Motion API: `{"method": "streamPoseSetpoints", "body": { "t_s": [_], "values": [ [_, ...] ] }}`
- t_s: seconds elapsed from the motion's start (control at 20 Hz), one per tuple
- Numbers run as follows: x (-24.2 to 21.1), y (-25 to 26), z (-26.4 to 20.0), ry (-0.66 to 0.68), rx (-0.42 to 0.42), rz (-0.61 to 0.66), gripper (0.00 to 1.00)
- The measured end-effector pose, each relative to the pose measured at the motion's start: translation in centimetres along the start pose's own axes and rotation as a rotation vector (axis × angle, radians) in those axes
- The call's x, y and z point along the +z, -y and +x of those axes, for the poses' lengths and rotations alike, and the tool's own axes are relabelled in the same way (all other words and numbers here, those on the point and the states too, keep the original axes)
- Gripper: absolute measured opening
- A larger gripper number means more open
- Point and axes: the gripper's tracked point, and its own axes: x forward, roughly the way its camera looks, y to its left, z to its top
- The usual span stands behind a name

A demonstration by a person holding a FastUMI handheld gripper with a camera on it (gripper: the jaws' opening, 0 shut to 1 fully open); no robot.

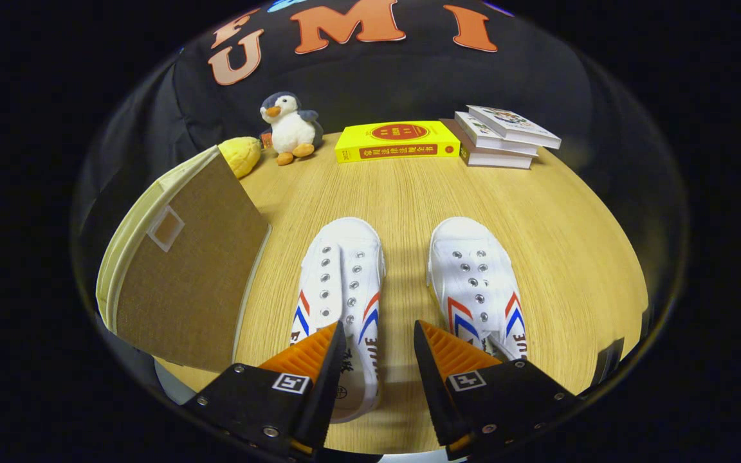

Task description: Open the storage box then place both shoes into the box .Put the left shoe in first, then the right shoe, with the right side of both shoes facing outward in a uniform manner.

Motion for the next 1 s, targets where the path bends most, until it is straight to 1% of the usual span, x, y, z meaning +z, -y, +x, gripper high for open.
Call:
{"method": "streamPoseSetpoints", "body": {
  "t_s": [0.2, 0.25, 0.3, 0.35, 0.5, 0.6, 0.7, 0.8, 0.85, 0.9, 1.0],
  "values": [
    [-1.2, -0.9, 1.3, -0.061, 0.047, 0.005, 0.63],
    [-1.0, -1.1, 1.6, -0.057, 0.059, 0.013, 0.63],
    [-1.4, -1.2, 1.8, -0.076, 0.071, 0.015, 0.6],
    [-1.4, -1.1, 1.8, -0.091, 0.079, 0.029, 0.6],
    [-1.8, -1.2, 1.9, -0.15, 0.105, 0.136, 0.6],
    [-1.8, -1.3, 1.9, -0.15, 0.125, 0.145, 0.59],
    [-1.8, -1.9, 1.7, -0.149, 0.135, 0.138, 0.54],
    [-1.8, -2.3, 2.2, -0.101, 0.141, 0.115, 0.26],
    [-1.2, -2.0, 1.4, -0.067, 0.132, 0.096, 0.24],
    [-1.1, -1.9, 1.4, -0.035, 0.125, 0.12, 0.16],
    [-0.1, -2.7, 1.4, 0.057, 0.162, 0.241, 0.0]
  ]
}}
